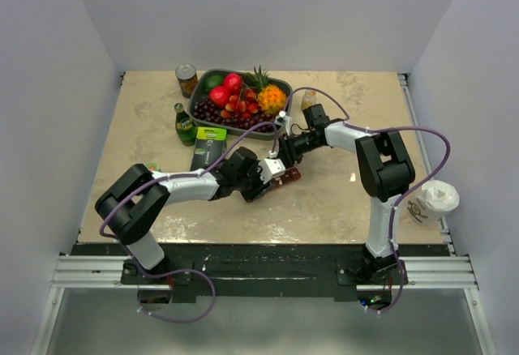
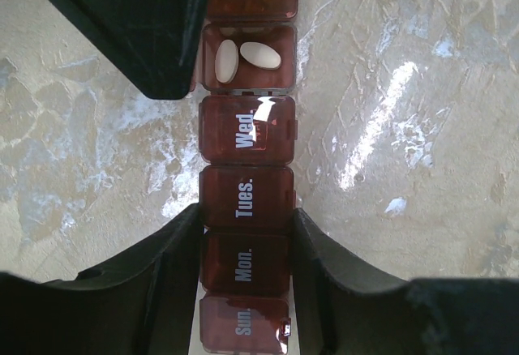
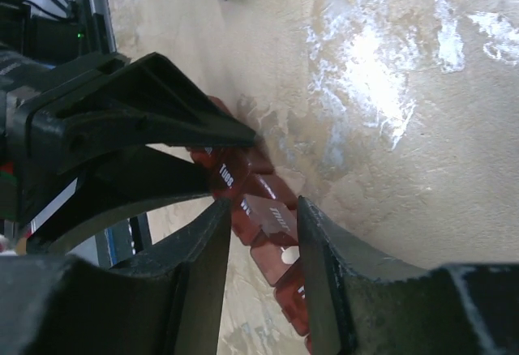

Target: Sort the pills into containers

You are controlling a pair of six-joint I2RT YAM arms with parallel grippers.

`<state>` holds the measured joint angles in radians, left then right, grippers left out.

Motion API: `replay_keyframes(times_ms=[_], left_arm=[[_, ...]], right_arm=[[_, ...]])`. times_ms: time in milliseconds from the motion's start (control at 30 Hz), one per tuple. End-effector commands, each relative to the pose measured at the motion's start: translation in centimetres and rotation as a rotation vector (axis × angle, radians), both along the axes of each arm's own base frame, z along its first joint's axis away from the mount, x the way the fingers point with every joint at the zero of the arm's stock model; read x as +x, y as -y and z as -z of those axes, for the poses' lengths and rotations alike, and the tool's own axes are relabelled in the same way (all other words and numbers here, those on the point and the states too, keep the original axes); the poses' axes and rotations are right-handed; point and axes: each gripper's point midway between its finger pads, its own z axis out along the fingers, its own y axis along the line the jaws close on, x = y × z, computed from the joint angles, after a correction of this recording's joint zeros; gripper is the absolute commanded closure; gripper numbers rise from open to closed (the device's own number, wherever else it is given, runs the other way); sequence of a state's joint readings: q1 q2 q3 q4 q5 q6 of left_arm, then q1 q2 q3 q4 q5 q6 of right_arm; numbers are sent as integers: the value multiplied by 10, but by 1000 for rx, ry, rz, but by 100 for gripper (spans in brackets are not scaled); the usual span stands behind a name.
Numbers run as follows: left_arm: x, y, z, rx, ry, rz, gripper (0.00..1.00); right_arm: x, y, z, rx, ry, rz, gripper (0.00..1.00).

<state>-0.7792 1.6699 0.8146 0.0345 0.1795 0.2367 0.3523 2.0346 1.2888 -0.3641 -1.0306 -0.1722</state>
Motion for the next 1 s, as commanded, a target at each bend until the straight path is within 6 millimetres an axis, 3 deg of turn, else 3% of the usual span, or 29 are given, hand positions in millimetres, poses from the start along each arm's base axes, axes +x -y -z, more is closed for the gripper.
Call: replay_keyframes(times_ms=[0,233,467,567,700,733,833,967], left_arm=[[7,-2,0,-6,-28,-48,98],[13,-4,-1,-20,-56,-79,98],[12,-2,-4,-34,-61,-78,98],[11,-2,-4,-37,-66,-68,98],[8,0,-2,-39,-74,-54,99],[7,0,-2,-40,-75,-52,99],[8,1,-4,-42,-69,-49,99],[8,1,-5,-46,-70,-42,99]], right_arm=[[-8,-2,-38,59,79,-91,61],[-19,11,-35,-9,132,-163,62],[-13,29,15,-213,57,-126,63],[-9,29,19,-240,66,-111,65],[-11,19,-11,-150,127,-147,83],[-7,16,-31,-115,184,-142,84],[-8,10,-57,-46,251,-146,88],[-10,7,-63,-17,253,-154,92]])
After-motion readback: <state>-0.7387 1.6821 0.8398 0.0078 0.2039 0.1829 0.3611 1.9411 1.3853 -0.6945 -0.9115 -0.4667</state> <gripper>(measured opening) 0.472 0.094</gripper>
